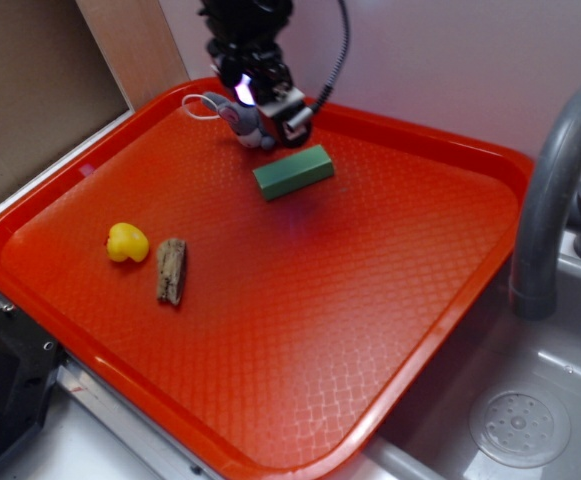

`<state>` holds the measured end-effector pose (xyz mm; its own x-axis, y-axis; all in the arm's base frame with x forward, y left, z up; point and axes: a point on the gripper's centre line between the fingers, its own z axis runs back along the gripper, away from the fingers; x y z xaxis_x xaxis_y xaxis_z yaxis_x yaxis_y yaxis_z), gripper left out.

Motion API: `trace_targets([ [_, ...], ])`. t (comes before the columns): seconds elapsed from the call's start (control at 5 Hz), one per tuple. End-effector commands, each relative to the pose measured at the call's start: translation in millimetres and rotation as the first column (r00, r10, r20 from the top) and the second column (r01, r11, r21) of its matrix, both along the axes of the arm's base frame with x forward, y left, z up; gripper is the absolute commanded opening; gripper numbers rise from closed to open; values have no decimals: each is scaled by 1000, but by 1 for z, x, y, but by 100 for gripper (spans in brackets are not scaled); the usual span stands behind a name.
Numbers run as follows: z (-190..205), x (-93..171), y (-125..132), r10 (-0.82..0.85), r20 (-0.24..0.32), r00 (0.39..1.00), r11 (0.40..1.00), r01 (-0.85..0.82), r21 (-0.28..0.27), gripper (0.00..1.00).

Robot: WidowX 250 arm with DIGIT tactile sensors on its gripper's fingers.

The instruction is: Grab the green block.

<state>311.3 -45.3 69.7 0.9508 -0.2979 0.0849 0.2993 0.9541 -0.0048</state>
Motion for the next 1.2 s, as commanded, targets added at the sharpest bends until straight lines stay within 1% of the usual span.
trace_targets([
  [0.0, -28, 9, -14, -76, -20, 997, 997, 77, 26, 100],
  [0.4, -54, 1, -8, -99, -68, 993, 993, 104, 63, 100],
  [0.6, -57, 2, -7, -97, -73, 993, 993, 102, 66, 3],
  [0.8, -56, 3, -4, -90, -71, 993, 993, 94, 67, 0],
  [1.0, -55, 2, -2, -88, -73, 993, 993, 93, 73, 0],
])
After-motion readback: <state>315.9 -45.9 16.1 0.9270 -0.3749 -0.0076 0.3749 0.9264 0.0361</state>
